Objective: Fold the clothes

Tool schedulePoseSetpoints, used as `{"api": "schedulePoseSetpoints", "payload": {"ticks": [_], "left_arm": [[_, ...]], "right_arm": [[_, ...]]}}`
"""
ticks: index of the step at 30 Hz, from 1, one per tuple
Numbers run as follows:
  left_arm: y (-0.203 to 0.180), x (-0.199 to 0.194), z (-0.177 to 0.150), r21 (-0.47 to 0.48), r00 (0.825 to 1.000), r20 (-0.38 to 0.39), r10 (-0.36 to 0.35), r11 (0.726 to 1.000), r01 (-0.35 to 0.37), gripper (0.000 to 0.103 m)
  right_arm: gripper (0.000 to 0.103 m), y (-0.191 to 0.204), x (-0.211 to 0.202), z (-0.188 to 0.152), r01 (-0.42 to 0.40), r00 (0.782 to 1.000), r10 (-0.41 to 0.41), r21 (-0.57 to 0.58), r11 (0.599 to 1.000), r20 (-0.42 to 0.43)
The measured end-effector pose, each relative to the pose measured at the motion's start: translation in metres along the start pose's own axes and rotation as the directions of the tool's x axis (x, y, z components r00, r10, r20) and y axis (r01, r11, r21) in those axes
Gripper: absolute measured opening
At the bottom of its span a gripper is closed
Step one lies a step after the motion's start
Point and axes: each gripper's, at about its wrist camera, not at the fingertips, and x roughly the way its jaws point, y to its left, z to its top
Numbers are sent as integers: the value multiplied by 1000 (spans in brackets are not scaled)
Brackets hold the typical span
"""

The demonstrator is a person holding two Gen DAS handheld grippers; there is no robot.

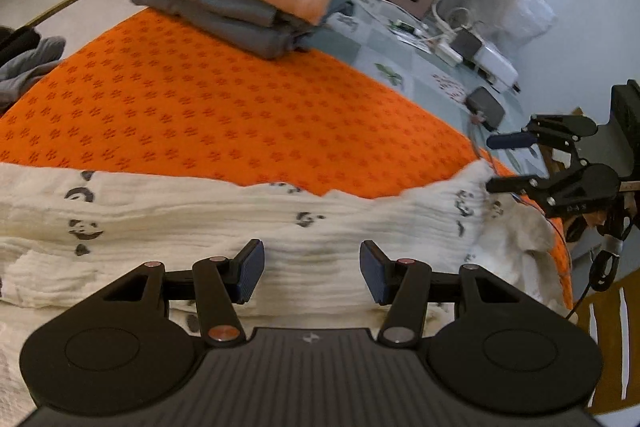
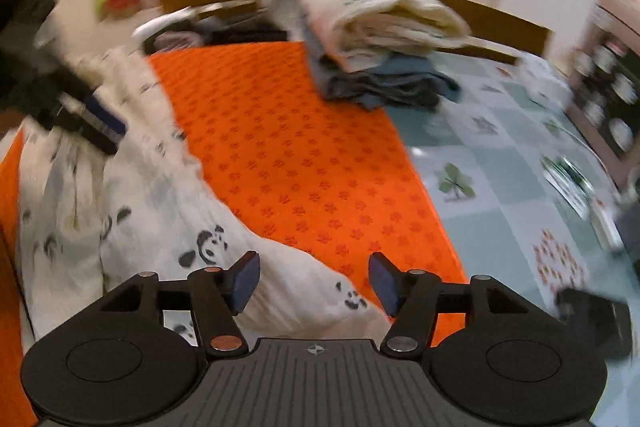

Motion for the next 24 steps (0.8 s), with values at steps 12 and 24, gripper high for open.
{"api": "schedulePoseSetpoints", "payload": {"ticks": [12,24], "left_arm": [[4,5,9,-11,1000,15,-20,1000,21,59],[4,36,0,48,1000,-30,4,999,-2,59]], "right_arm": [[6,-24,9,-15,-212,970,210,-8,977,-120],[7,-18,-7,-53,-166,961,218,275,947,-170]]}}
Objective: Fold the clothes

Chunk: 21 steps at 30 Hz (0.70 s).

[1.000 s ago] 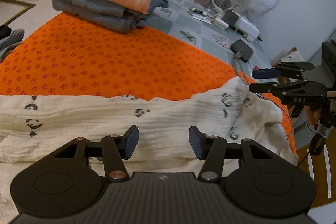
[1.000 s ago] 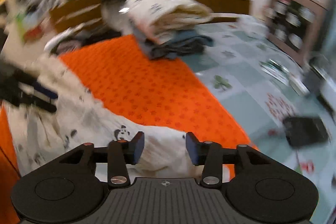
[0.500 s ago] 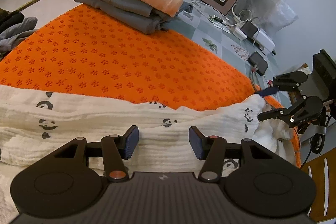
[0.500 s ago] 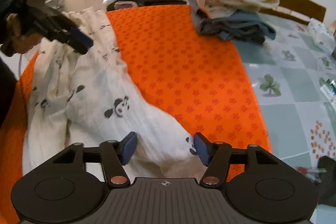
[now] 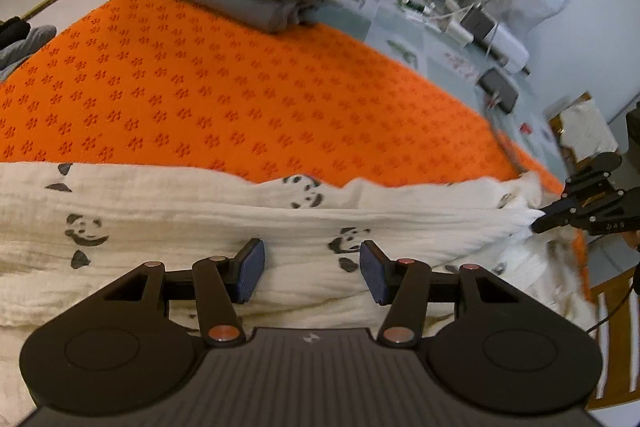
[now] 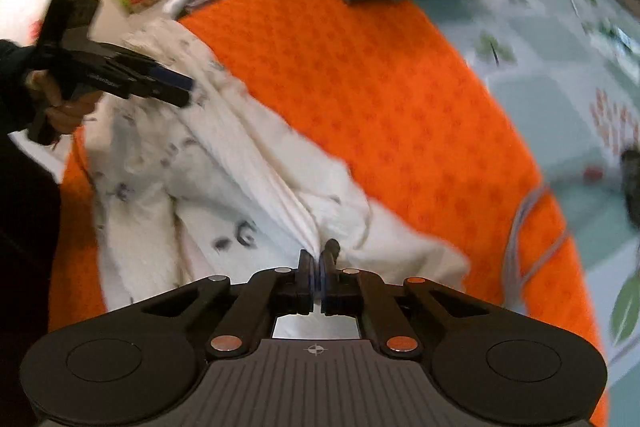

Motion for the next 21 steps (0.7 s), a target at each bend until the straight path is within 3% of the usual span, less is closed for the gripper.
{"api": "schedulePoseSetpoints", "payload": {"ticks": [5,7,9,12,17,21], "left_arm": [[-1,4,-2,35,1000,10,20,999,-20,60],[-1,3,-2,35,1000,11,22,999,-22,60],[-1,1,0,21,1000,10,22,1000,-23,60],[0,-14,4,9,999,33,28,1000,-28,60],[4,-57,9,4,995,92,40,999,-40,60],[12,-97,4,23,990,122,65,997,-69,61]], "right_arm": [[8,-2,9,-18,48,995,-55,92,995,77],[12,0,4,-21,60,992,-72,116,991,100],[24,5,-3,-25,84,987,-102,139,987,124],[40,19,-26,-29,183,963,-213,179,967,163],[46,60,-65,-41,283,922,-339,270,921,190],[47,101,-88,-53,288,903,-373,345,893,213]]}}
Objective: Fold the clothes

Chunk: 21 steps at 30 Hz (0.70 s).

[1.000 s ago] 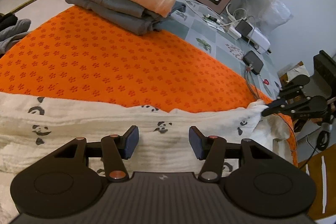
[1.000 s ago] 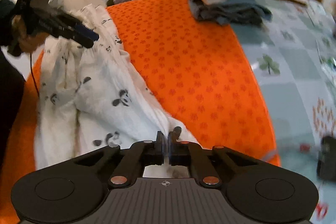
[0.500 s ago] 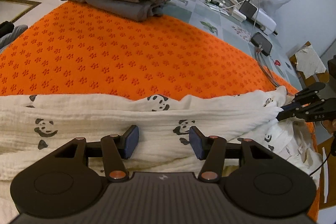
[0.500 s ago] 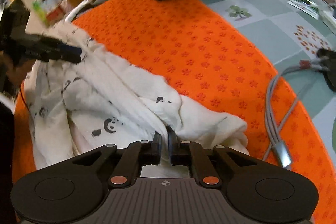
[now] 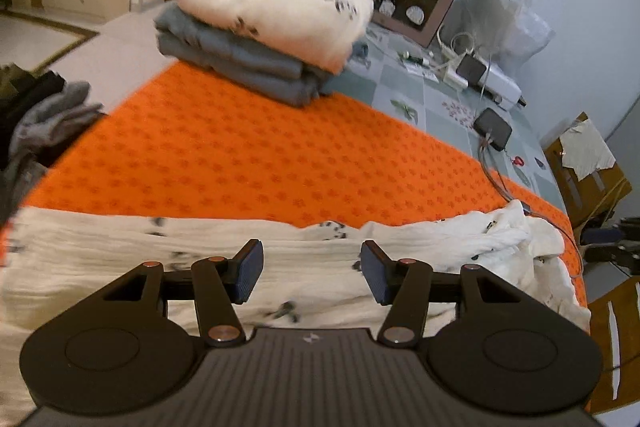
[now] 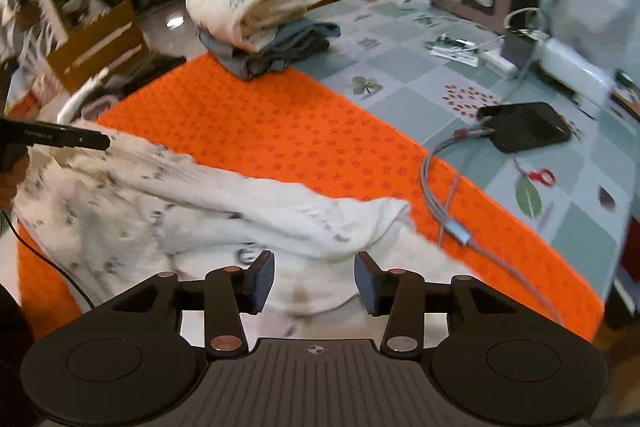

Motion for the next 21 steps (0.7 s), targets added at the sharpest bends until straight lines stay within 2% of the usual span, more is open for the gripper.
{"api": "schedulePoseSetpoints", "payload": {"ticks": [3,9,15,21], "left_arm": [[13,-29,-3,22,1000,10,30,999,-30,63],[53,-68,-13,63,997,2,78,995,-78,63],[107,-76,-16,125,999,-34,40,992,-35,63],[171,-69,-4,178,997,-69,-43,982,55,63]], "right_arm": [[50,23,-24,-10,17,1000,-17,37,999,18],[53,65,-59,-31,-13,997,1,151,988,79],[53,133,-72,-50,42,987,-75,223,974,140],[53,225,-49,-58,124,967,-175,258,958,183]]}}
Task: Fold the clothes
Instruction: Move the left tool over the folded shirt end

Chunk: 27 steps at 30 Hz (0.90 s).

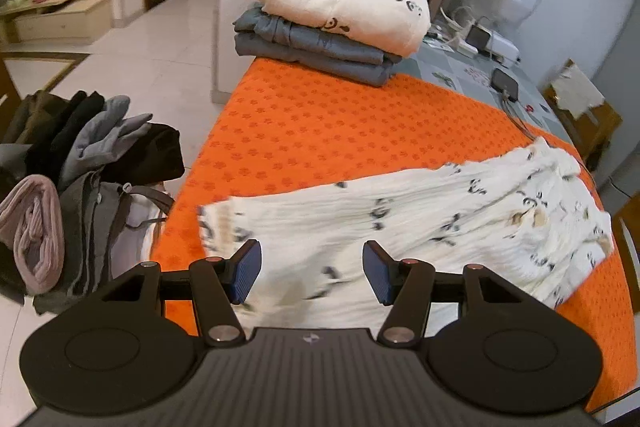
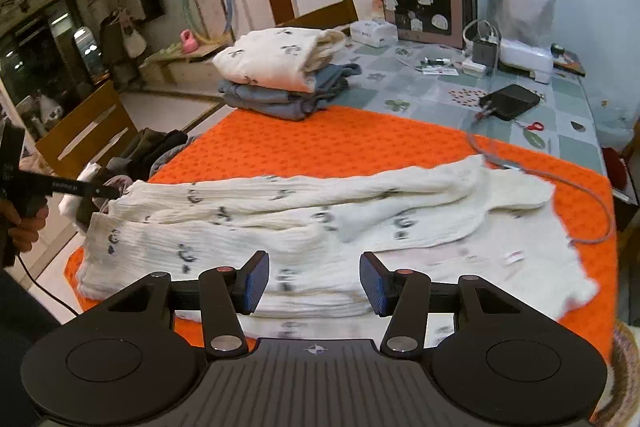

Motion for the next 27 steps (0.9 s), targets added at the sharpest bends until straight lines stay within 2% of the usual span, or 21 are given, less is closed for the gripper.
{"api": "schedulePoseSetpoints", "payload": {"ticks": [5,8,12,16,21,27], "left_arm": [[42,-1,3,89,998,-15,-66,994,67,63],[61,-4,3,119,994,-32,-104,987,107,63],[81,-6,2,137,990,-51,-131,981,137,65],[95,-10,-1,138,987,-58,-153,977,160,65],[110,-11,-5,121,983,-71,-167,977,174,65],[124,9,-1,13,974,-89,-210,977,212,65]], "right_arm": [[53,81,26,-22,17,1000,-17,-11,1000,23],[53,128,43,-31,-13,1000,14,-42,999,27],[53,194,69,-34,-69,998,70,-159,985,-1],[53,249,100,-42,-131,991,125,-304,944,-40],[53,290,136,-55,-199,980,172,-450,871,-102],[53,320,167,-74,-254,967,187,-557,791,-176]]}}
